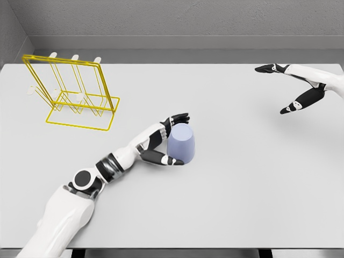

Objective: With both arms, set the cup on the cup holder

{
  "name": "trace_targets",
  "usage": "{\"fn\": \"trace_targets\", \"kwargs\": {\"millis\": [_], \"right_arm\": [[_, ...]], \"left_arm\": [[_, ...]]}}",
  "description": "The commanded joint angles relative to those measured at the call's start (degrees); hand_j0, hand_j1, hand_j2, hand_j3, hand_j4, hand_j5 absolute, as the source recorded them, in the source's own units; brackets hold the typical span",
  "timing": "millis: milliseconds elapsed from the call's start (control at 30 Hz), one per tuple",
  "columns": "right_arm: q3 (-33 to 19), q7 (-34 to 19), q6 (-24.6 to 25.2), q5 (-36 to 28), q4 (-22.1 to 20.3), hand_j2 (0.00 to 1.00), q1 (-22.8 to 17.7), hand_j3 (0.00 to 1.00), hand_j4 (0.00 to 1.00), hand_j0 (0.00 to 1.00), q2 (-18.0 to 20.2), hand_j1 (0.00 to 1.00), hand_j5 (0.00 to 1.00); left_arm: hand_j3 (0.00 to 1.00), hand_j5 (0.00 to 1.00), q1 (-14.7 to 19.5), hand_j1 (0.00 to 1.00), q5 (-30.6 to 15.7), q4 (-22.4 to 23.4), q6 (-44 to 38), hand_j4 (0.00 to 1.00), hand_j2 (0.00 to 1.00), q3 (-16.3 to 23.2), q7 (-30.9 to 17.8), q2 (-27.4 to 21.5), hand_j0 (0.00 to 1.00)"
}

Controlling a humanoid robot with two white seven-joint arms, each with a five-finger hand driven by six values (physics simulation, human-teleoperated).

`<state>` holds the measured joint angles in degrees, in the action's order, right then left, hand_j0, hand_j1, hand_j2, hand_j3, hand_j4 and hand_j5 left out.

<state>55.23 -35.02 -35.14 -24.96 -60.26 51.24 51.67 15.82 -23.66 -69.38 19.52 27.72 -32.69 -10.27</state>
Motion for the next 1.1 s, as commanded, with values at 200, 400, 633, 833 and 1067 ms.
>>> {"fn": "trace_targets", "kwargs": {"millis": [200,400,633,833,1067], "right_arm": [[-0.04,0.02,0.14,-0.44,-0.03,1.00,0.09,1.00,1.00,1.00,-0.08,1.00,1.00],[0.14,0.02,0.14,-0.44,-0.03,1.00,0.09,1.00,1.00,1.00,-0.08,1.00,1.00],[0.23,0.02,0.14,-0.44,-0.12,1.00,0.18,1.00,1.00,1.00,-0.08,1.00,1.00],[0.23,0.02,0.14,-0.44,-0.03,1.00,0.26,1.00,1.00,1.00,-0.08,1.00,1.00],[0.23,0.02,0.14,-0.44,-0.12,1.00,0.26,1.00,1.00,1.00,-0.08,1.00,1.00]], "left_arm": [[0.86,0.86,0.00,0.86,-0.42,-0.05,-0.01,0.86,0.86,-0.03,0.00,0.16,0.86],[0.70,0.70,0.00,0.70,-0.42,-0.14,0.87,0.70,0.70,-0.03,0.00,0.07,0.70],[0.66,0.66,0.00,0.66,-0.42,-0.14,1.14,0.66,0.66,-0.03,-0.09,0.07,0.66],[0.48,0.48,0.00,0.48,-0.42,-0.14,1.14,0.48,0.48,-0.21,-0.09,0.07,0.48],[0.43,0.43,-0.09,0.43,-0.60,-0.32,2.45,0.43,0.43,-0.38,-1.76,0.07,0.43]]}}
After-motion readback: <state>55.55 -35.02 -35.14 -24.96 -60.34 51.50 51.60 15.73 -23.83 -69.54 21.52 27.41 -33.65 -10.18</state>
